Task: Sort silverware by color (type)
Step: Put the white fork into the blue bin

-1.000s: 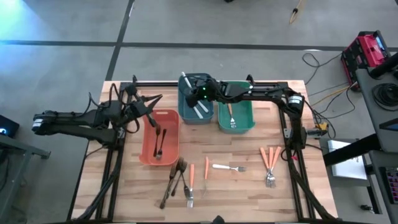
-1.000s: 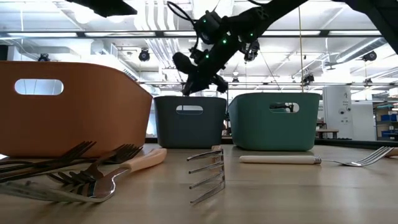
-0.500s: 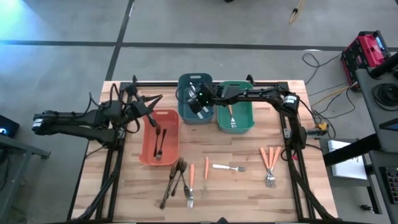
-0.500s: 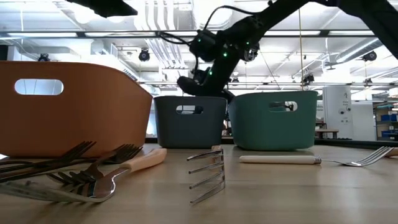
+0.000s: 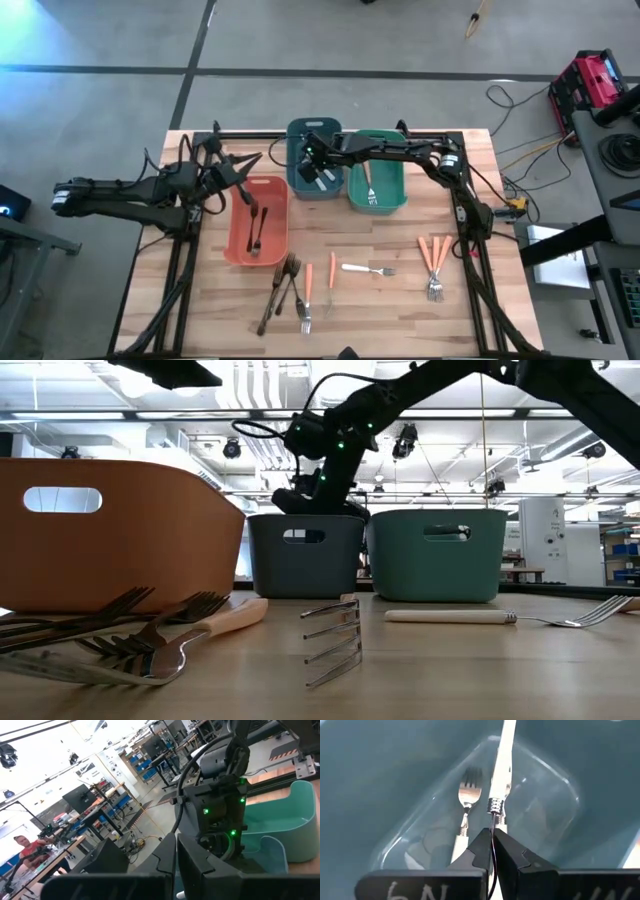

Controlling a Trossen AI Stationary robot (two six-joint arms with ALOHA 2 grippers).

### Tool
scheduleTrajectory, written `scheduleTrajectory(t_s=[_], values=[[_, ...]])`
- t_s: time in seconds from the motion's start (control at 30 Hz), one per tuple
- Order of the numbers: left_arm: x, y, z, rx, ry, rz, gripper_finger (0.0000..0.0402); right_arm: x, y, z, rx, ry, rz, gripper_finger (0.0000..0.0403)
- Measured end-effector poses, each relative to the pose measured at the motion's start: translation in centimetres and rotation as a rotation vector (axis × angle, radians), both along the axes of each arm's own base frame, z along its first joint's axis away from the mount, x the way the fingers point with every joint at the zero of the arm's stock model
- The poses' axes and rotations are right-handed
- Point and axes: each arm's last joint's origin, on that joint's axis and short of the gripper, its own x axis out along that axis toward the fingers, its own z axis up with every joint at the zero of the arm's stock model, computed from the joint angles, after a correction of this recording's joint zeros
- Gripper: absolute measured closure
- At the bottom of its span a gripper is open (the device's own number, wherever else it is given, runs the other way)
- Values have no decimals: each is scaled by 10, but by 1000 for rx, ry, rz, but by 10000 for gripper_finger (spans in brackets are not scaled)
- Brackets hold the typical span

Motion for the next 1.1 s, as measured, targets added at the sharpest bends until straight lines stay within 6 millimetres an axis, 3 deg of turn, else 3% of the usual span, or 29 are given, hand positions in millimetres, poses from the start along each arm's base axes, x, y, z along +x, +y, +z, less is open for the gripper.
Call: scheduleTrajectory(t_s=[0.27,0.5,1.1], values=[[0,0,0,-2,0,0,401,2,2,26,5,32,-31,394],[1,0,-1,-6,0,1,401,14,8,20,19,105,-5,394],[1,0,-1,-15,1,1,401,14,6,9,31,162,18,394]])
